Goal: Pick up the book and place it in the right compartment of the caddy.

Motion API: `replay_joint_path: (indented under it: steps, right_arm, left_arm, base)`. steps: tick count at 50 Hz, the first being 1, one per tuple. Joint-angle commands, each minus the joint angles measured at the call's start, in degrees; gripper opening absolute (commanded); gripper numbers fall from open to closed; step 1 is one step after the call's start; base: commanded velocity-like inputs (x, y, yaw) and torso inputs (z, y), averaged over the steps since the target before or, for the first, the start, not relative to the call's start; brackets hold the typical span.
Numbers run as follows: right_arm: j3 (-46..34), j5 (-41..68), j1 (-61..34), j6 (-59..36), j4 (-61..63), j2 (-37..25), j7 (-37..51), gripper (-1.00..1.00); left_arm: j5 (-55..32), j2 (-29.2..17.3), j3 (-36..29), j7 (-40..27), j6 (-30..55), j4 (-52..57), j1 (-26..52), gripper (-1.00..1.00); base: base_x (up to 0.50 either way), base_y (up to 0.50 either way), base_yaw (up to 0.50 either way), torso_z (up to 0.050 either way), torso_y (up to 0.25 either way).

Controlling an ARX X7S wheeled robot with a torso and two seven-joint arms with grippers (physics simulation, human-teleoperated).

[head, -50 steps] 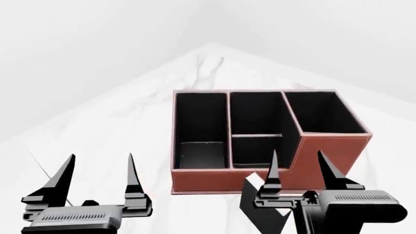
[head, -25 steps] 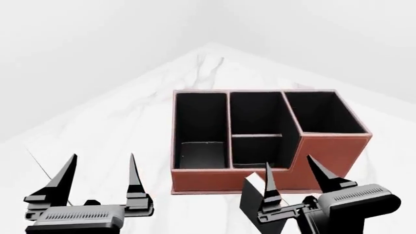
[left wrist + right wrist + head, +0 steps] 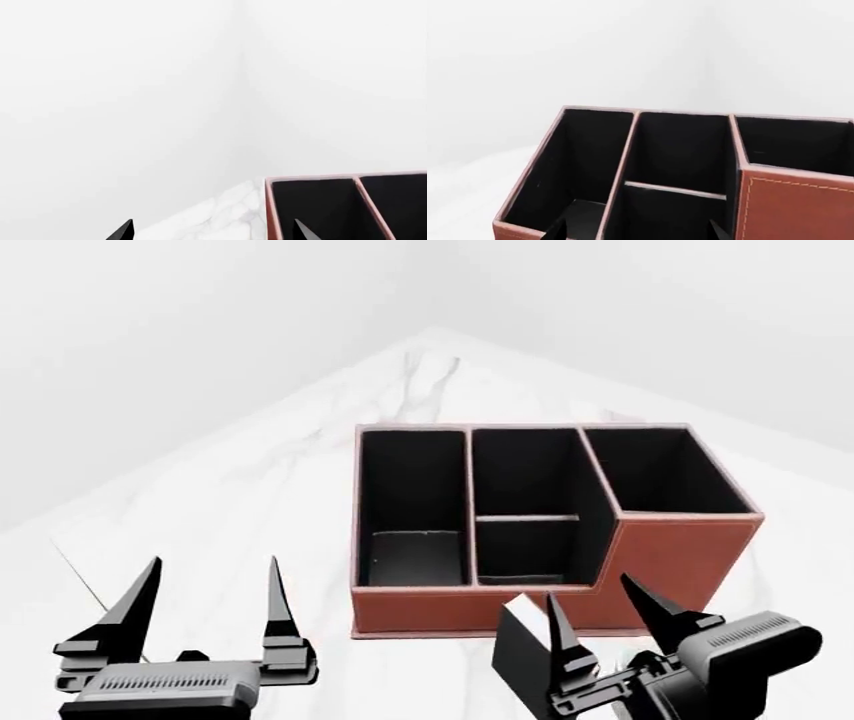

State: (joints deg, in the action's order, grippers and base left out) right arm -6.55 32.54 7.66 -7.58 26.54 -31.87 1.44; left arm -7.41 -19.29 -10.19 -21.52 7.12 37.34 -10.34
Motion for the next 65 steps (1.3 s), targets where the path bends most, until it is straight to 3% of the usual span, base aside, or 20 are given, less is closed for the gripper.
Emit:
replay_joint_path:
  steps: [1, 38, 65]
  right_arm:
    - [0.36, 1.62, -0.62, -0.41, -2.37, -1.05, -1.66, 1.0]
    - [0.42, 1.37, 4.47, 1.16, -1.87, -2.51, -2.62, 1.0]
    - [-2.39, -0.49, 3.16, 1.16, -5.18, -1.52, -3.87, 1.0]
  left_arm:
    - [-0.04, -0.18, -0.2, -0.26, 0.11, -0.03, 0.06, 1.0]
    - [-0.21, -0.65, -0.92, -0.86, 0.04, -0.71, 0.65, 1.0]
    - [-0.56, -1.1, -1.14, -1.43, 0.21, -0.31, 0.55, 1.0]
  base:
    - [0.0, 0.0, 0.0, 0.0, 0.0]
    - [0.0, 0.0, 0.0, 0.0, 0.0]
    - [0.0, 0.0, 0.0, 0.0, 0.0]
